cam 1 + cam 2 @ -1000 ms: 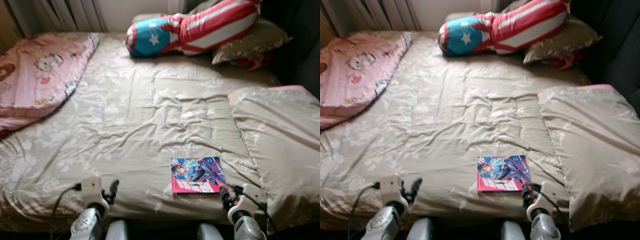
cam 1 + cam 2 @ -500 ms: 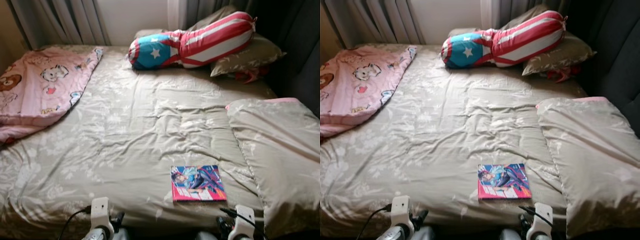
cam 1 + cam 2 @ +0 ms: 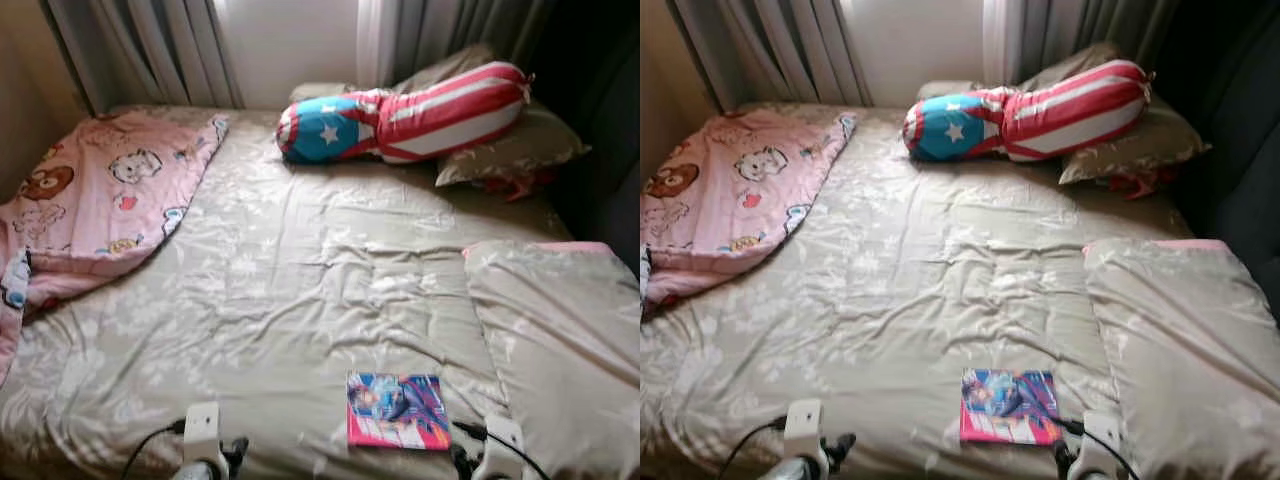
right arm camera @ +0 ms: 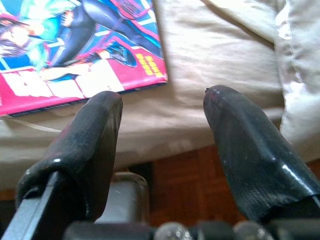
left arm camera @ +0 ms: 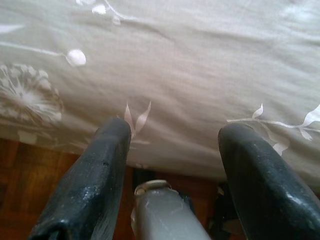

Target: Clean up the room

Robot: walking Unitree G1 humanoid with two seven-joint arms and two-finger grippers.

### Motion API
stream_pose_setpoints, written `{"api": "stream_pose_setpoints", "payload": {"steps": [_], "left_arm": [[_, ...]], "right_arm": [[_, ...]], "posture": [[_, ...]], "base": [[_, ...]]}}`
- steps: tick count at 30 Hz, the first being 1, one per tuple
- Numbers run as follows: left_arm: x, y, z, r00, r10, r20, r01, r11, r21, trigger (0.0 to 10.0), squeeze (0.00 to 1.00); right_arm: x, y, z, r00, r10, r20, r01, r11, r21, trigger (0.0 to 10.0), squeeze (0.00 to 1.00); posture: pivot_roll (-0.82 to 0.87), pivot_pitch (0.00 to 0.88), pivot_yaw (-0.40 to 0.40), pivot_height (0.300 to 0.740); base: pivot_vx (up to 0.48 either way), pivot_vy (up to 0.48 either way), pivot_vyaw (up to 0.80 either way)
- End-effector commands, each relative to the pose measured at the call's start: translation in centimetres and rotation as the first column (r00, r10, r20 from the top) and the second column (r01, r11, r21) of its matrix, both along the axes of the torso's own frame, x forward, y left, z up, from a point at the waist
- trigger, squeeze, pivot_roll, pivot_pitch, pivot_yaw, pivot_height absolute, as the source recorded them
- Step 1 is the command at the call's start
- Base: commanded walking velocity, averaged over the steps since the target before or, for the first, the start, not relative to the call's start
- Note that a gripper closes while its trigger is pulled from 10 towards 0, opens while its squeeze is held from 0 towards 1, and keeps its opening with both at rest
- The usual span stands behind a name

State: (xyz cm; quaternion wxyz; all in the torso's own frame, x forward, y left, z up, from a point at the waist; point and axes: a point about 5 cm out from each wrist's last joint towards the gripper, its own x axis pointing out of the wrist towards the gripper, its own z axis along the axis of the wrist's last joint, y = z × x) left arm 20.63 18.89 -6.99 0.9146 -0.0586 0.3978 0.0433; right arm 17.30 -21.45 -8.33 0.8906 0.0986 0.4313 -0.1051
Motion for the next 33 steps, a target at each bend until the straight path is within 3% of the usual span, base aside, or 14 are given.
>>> {"api": "stream_pose_setpoints", "payload": {"steps": [1,6,11,15,18,27,33], "left_arm": [[-1.8,0.1,-1.0,0.997,-0.013,-0.075,0.013,1.0,0.007,10.0,0.0],[-2.2,0.8,-1.1,0.996,-0.012,-0.094,0.015,1.0,0.027,10.0,0.0],[-2.4,0.7,-1.2,0.996,-0.024,-0.087,0.027,0.999,0.033,10.0,0.0],[-2.1,0.6,-1.1,0.997,-0.025,-0.071,0.027,0.999,0.035,10.0,0.0],[-2.0,0.5,-1.0,0.997,-0.022,-0.074,0.025,0.999,0.032,10.0,0.0],[-4.0,0.1,-2.1,0.989,-0.051,-0.142,0.057,0.998,0.04,10.0,0.0],[-3.2,0.4,-1.7,0.989,-0.08,-0.125,0.088,0.995,0.054,10.0,0.0]], "right_arm": [[-1.3,-0.3,-0.6,0.999,-0.025,-0.043,0.025,1.0,0.0,10.0,0.0],[-3.2,0.2,-1.4,0.993,0.005,-0.122,-0.007,1.0,-0.015,10.0,0.0],[-3.2,0.8,-1.6,0.99,0.044,-0.137,-0.045,0.999,-0.007,10.0,0.0],[-2.7,1.6,-1.5,0.988,0.083,-0.131,-0.084,0.996,-0.003,10.0,0.0],[-2.9,1.1,-1.4,0.989,0.079,-0.124,-0.08,0.997,-0.005,10.0,0.0],[-4.2,0.3,-1.8,0.986,0.059,-0.153,-0.061,0.998,-0.006,10.0,0.0],[-4.4,1.4,-2.0,0.986,0.073,-0.149,-0.07,0.997,0.025,10.0,0.0]], "posture": [[-0.07,0.0,-0.052,0.74],[-0.06,0.0,-0.046,0.74],[-0.01,0.0,-0.058,0.74],[0.02,0.0,-0.072,0.74],[0.02,0.0,-0.073,0.74],[-0.02,0.0,-0.052,0.74],[-0.04,0.0,-0.026,0.74]], "base": [[0.0,0.0,0.0],[0.0,0.0,0.0],[0.0,0.0,0.0],[0.0,0.0,0.72],[0.0,0.0,0.8],[0.0,0.0,0.68],[0.0,0.0,0.0]]}}
